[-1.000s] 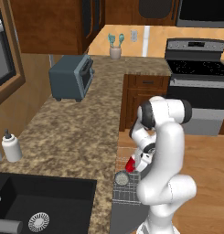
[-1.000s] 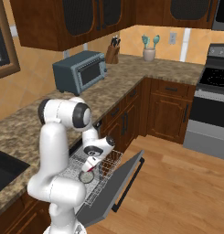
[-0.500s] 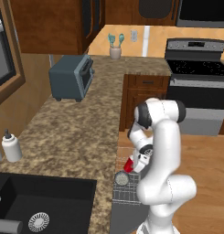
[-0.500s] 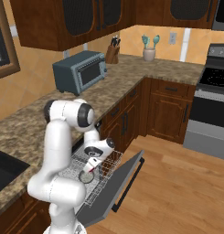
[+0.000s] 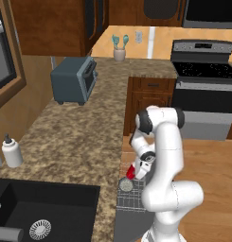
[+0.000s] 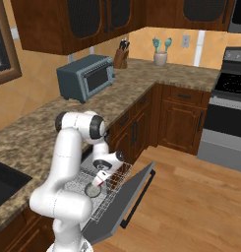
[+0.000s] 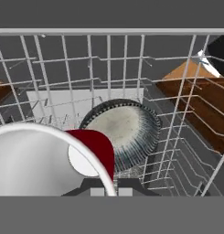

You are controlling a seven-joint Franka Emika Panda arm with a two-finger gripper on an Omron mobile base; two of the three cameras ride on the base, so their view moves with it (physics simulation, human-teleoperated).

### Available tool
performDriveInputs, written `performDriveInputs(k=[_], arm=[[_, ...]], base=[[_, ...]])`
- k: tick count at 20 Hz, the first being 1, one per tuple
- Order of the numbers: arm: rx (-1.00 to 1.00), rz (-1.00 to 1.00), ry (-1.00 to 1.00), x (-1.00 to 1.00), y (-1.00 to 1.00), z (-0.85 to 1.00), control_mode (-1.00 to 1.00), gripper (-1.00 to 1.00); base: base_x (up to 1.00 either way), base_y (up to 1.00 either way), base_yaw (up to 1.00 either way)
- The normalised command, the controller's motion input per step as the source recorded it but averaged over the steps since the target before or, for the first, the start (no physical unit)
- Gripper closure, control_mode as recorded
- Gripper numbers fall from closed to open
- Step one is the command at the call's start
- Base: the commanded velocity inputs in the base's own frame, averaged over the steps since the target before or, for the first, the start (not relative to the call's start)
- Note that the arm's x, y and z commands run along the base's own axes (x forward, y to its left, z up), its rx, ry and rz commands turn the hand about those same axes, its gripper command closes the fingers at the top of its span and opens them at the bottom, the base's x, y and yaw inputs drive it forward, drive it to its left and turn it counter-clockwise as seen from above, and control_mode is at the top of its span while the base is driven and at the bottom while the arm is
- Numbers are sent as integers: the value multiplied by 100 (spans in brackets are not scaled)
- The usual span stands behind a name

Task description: Pick up the cup and bowl from the counter, place them in the dishwasher, and close the dishwasher door.

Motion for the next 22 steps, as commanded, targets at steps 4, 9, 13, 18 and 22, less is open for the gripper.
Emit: performDriveInputs(k=[4, 9, 13, 18, 22], arm=[[0, 0, 0, 31, 0, -39, -100, 100], [0, 0, 0, 28, 0, -41, -100, 100], [0, 0, -2, 12, 1, -26, -100, -100], [0, 0, -11, -29, 2, 7, -100, -100], [0, 0, -20, -48, 6, 22, -100, -100]], base=[[0, 0, 0], [0, 0, 0], [0, 0, 0], [0, 0, 0], [0, 0, 0]])
